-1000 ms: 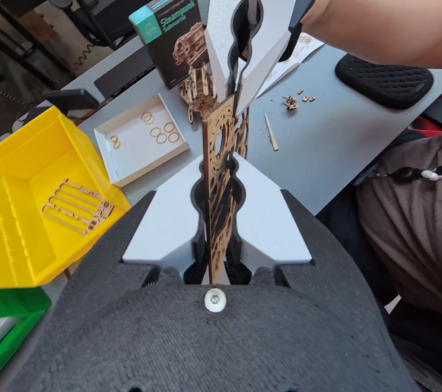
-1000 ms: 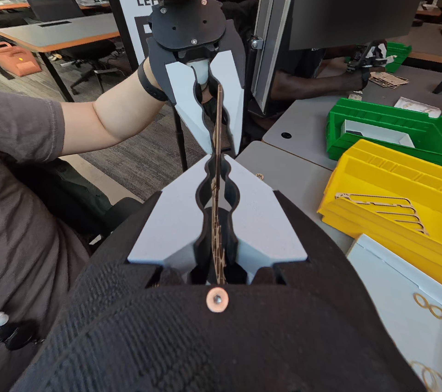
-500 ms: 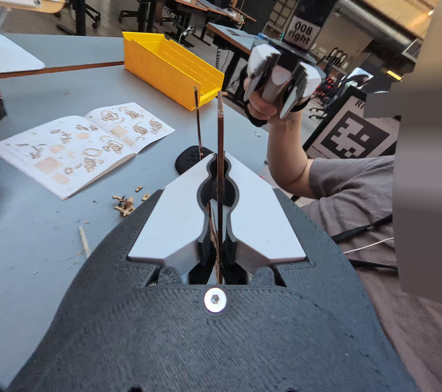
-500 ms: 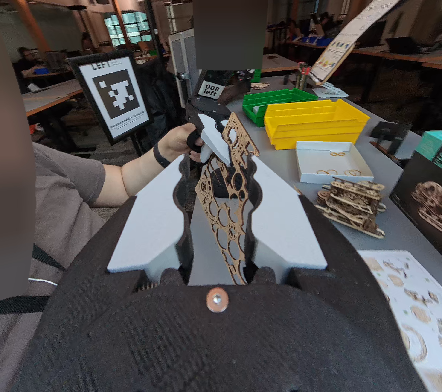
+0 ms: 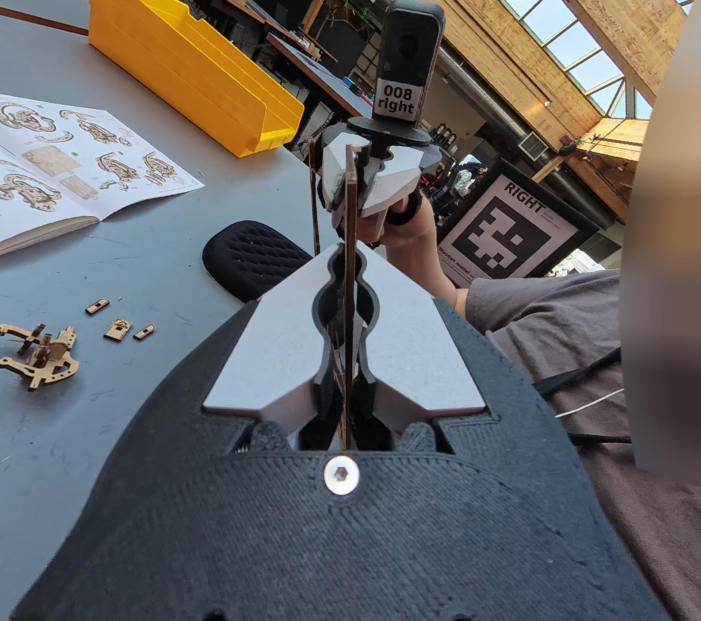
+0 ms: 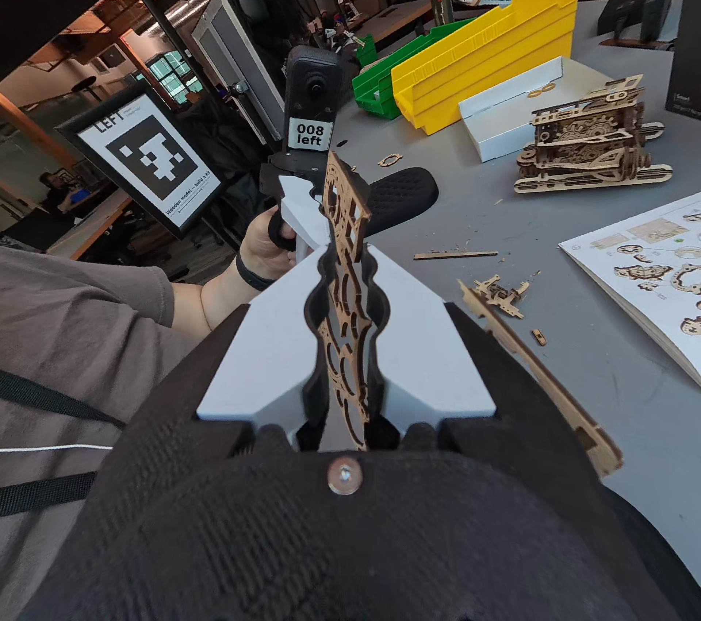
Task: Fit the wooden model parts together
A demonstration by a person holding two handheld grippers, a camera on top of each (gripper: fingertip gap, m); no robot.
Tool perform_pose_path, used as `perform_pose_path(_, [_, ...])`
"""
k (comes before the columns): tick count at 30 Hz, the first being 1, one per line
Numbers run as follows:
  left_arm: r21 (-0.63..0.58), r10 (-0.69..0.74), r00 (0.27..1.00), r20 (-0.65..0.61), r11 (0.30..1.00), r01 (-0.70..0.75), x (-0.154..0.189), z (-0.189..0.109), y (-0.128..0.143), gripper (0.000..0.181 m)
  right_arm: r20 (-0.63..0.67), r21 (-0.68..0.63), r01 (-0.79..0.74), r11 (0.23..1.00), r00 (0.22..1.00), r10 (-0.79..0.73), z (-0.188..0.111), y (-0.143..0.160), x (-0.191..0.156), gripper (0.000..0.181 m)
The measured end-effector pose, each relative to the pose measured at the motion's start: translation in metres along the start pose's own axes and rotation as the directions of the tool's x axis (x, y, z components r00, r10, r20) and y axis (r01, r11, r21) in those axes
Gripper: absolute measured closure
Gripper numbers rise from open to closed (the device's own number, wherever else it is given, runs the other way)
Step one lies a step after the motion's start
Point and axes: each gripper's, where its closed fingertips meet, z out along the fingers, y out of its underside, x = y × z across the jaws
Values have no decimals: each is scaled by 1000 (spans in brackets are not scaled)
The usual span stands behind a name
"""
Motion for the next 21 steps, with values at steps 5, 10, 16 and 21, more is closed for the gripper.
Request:
perform_pose_path(5, [12,-20,999,29,1000,19,-8,-9,10,181,61,-95,-77,993,995,83,21,18,3,172])
perform_pose_path(10, [21,-41,999,19,999,40,-15,-17,16,181,78,-89,-108,990,990,115,31,24,6,176])
perform_pose_path(16, [26,-46,998,36,999,45,-23,-22,22,181,89,-71,-171,983,980,177,36,28,13,177])
perform_pose_path(21, [38,-29,998,50,999,27,-25,-26,22,180,90,-87,-152,985,983,160,40,29,12,181])
